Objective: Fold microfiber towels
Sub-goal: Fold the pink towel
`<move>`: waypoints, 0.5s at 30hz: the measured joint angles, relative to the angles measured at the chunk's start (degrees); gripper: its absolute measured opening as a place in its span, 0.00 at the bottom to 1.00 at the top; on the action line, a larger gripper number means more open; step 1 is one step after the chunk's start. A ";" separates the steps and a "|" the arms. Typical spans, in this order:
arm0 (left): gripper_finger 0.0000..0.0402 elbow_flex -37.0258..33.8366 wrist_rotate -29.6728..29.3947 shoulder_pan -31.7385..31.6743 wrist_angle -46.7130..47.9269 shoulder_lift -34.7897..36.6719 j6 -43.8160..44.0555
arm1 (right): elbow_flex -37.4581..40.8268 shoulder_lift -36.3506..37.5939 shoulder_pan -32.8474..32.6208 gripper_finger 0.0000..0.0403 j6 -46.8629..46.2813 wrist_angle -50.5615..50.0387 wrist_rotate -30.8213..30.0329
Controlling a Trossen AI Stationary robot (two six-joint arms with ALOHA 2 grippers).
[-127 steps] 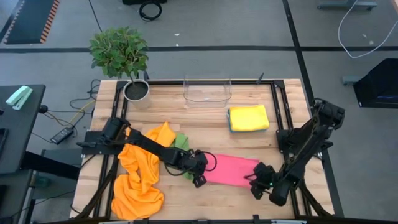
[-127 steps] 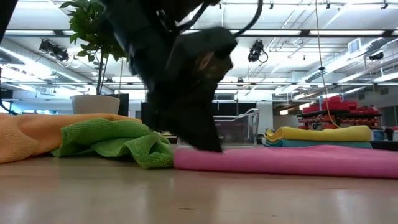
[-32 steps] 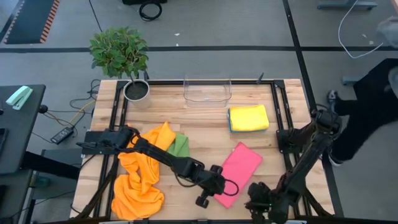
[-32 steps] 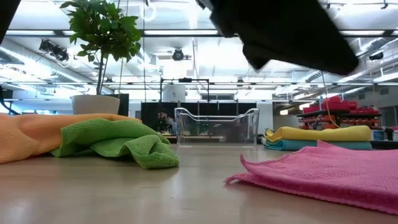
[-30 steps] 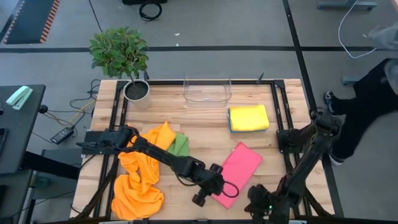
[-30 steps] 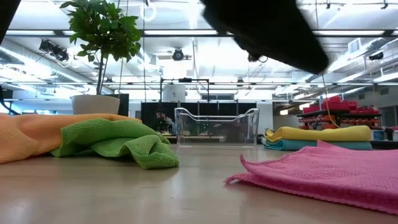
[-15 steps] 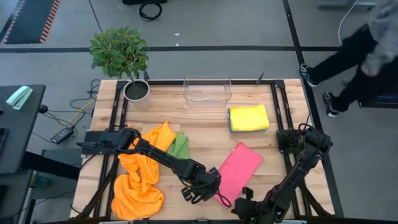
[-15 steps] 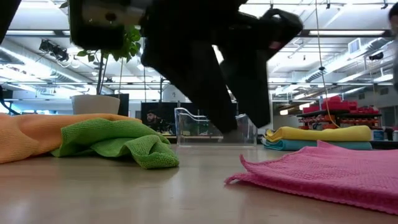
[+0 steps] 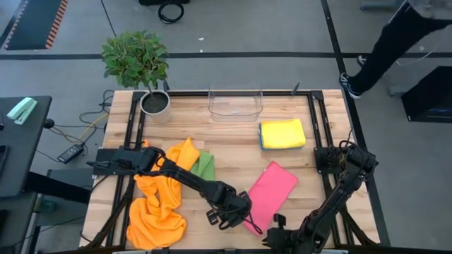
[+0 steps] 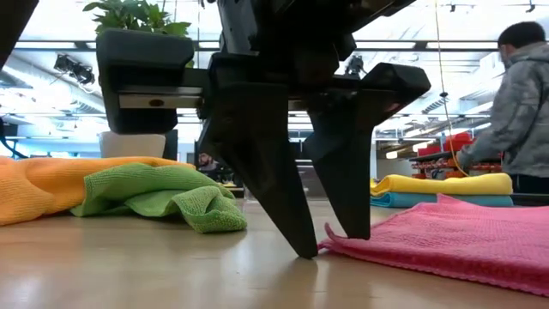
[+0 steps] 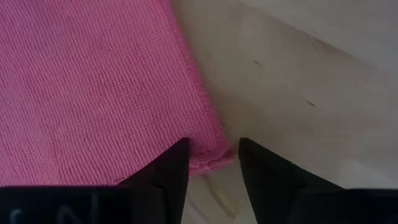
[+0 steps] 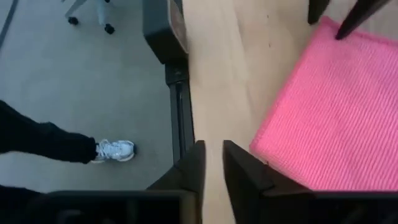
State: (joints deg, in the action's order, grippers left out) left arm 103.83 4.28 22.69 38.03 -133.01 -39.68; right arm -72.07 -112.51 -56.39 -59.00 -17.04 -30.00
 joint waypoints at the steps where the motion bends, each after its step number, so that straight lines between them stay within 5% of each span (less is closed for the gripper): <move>1: 0.35 0.00 0.04 -0.13 0.15 0.00 0.03 | 0.00 -0.01 -0.01 0.19 0.79 0.05 0.00; 8: 0.28 -0.07 0.93 -0.81 1.02 -0.09 0.27 | 0.11 -1.97 0.56 0.37 3.87 -0.08 -0.11; 15: 0.22 -0.11 1.81 -1.19 0.96 -0.15 3.06 | 0.15 -5.05 2.10 0.39 3.80 0.27 0.20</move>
State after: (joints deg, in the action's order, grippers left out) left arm 103.72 6.09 21.50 38.99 -133.15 -36.62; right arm -71.92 -117.56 -54.29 -55.21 -16.78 -29.80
